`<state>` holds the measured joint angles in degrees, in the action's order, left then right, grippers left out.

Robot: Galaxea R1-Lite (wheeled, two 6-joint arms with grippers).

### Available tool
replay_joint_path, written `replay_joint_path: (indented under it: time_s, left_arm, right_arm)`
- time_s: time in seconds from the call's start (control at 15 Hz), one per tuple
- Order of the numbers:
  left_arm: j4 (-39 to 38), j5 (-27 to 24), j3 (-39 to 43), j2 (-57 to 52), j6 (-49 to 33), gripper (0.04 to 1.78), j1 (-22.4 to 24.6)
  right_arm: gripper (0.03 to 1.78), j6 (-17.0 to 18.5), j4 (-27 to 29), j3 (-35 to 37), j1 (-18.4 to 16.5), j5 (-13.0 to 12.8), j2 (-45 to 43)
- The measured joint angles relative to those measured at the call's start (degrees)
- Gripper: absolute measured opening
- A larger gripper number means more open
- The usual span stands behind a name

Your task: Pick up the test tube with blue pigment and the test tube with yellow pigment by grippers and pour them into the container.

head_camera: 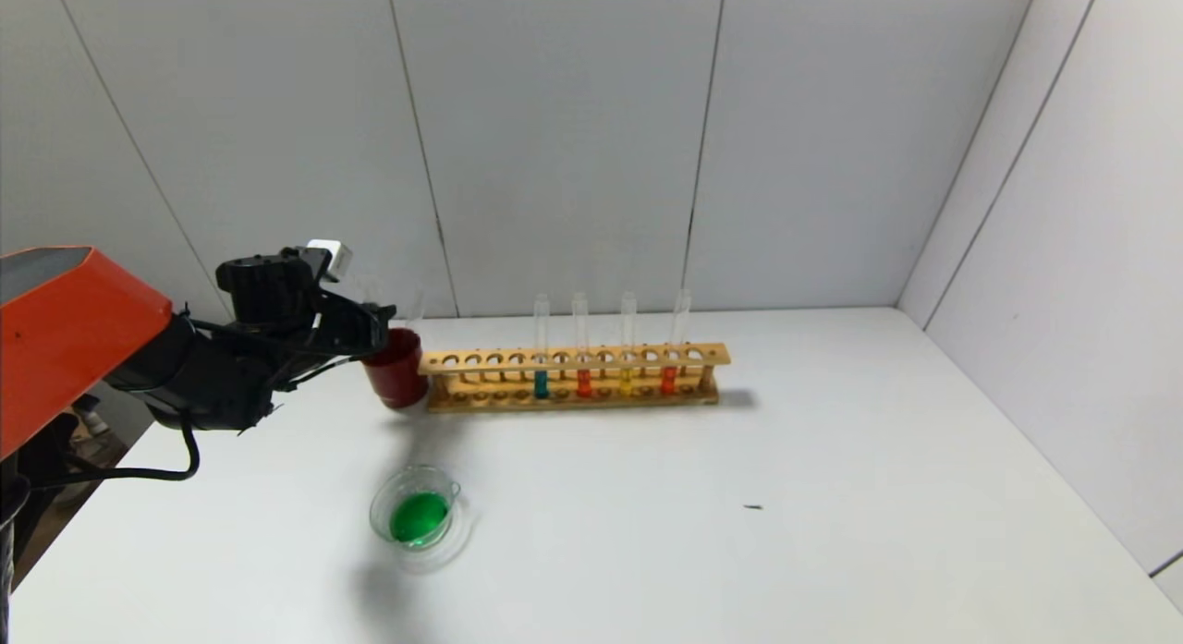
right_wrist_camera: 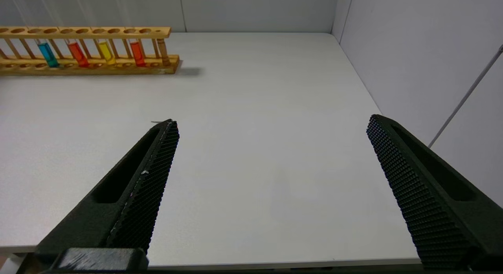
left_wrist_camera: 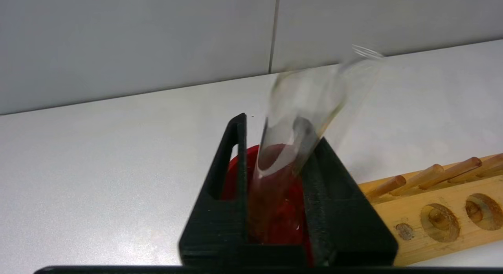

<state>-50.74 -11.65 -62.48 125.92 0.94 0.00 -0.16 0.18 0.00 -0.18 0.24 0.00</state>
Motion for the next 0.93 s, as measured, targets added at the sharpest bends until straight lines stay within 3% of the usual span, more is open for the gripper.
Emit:
replay_joint_path:
  time_s: [0.13, 0.33, 0.53, 0.67, 0.93]
  left_arm:
    - [-0.1, 0.0, 0.1, 0.0, 0.0, 0.74, 0.0]
    - [-0.1, 0.0, 0.2, -0.1, 0.0, 1.28, -0.1]
    - [-0.1, 0.0, 0.4, -0.8, 0.0, 1.62, -0.1]
    - [-0.1, -0.1, 0.9, -2.8, 0.0, 1.73, -0.1]
    - [0.9, 0.0, 3.0, -11.9, 0.2, 1.75, 0.0]
  right_arm:
    - [1.75, 0.0, 0.0, 0.0, 0.0, 0.0, 0.0]
    - [1.75, 0.0, 0.0, 0.0, 0.0, 0.0, 0.0]
    - [1.75, 0.0, 0.0, 0.0, 0.0, 0.0, 0.0]
    - [1.75, 0.0, 0.0, 0.0, 0.0, 0.0, 0.0]
    - [1.75, 0.0, 0.0, 0.0, 0.0, 0.0, 0.0]
